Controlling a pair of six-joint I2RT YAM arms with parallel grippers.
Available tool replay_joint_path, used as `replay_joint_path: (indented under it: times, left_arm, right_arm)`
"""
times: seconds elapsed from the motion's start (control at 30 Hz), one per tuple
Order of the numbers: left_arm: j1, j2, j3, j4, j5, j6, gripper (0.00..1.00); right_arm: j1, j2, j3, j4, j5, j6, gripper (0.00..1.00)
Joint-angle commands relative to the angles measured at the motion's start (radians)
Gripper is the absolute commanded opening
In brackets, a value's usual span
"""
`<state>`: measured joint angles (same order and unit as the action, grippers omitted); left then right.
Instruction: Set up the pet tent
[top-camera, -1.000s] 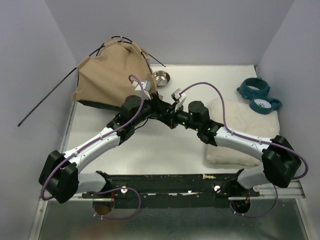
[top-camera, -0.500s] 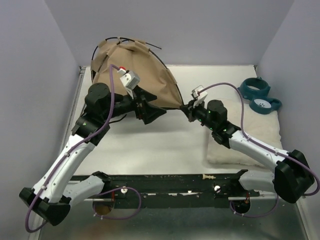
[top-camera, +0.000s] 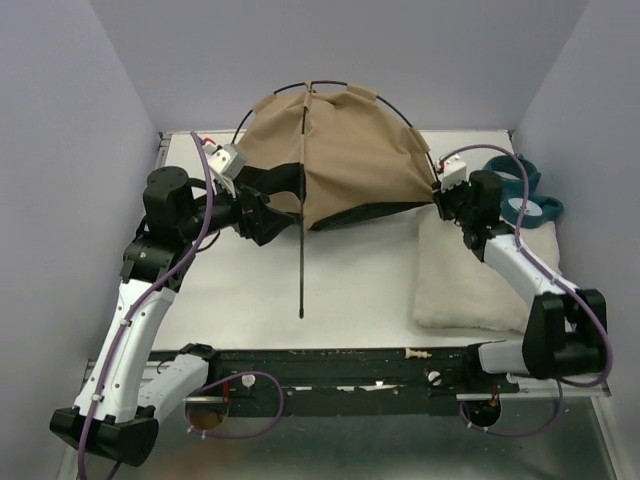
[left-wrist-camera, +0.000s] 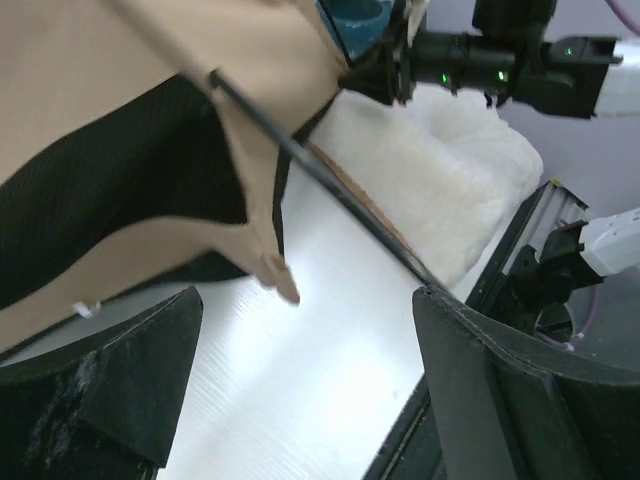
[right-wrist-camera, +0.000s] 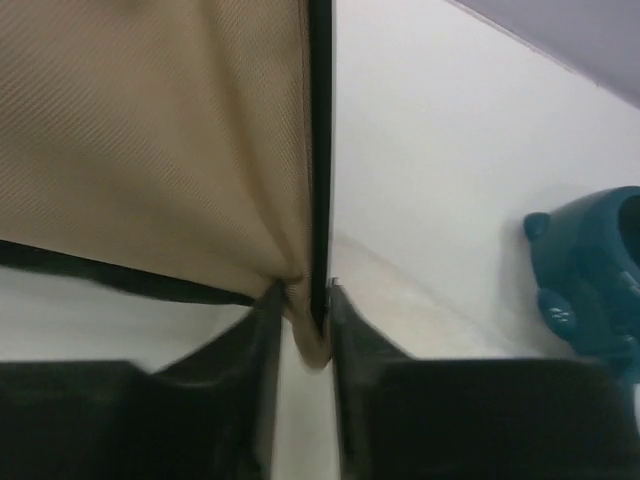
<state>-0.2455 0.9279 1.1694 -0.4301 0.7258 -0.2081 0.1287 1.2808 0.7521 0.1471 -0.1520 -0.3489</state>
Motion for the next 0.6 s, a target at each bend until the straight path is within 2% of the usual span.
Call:
replay_joint_path:
  times: [0.0, 0.1, 0.23, 0.33, 0.4, 0.47, 0.57]
  left_arm:
    - [0.015, -0.003, -0.106, -0.015, 0.006, -0.155, 0.99]
    - [0.015, -0.047, -0.220, 0.083, 0.052, -0.255, 0.99]
    - [0.015, -0.066, -0.266, 0.146, 0.166, -0.365, 0.99]
    - [0.015, -0.066, -0.318, 0.195, 0.306, -0.451, 0.99]
    - [0.017, -0.060, -0.350, 0.196, 0.418, -0.481, 0.99]
    - [0.020, -0.063, -0.350, 0.083, 0.458, -0.440, 0.99]
    - [0.064, -0.101, -0.333, -0.077, 0.431, -0.328, 0.99]
  right_arm:
    - [-0.061, 0.153, 0.185, -0.130, -0.035, -0.102, 0.48]
    - [-0.081, 0.132, 0.182, -0.135, -0.124, -0.104, 0.74]
    - [-0.083, 0.028, 0.187, -0.271, -0.271, -0.033, 0.93]
    - [-0.081, -0.067, 0.184, -0.320, -0.398, 0.025, 1.00]
    - [-0.081, -0.093, 0.190, -0.349, -0.454, 0.053, 1.00]
    - [-0.081, -0.101, 0.194, -0.362, -0.472, 0.082, 1.00]
    - [-0.078, -0.092, 0.208, -0.383, -0.491, 0.054, 1.00]
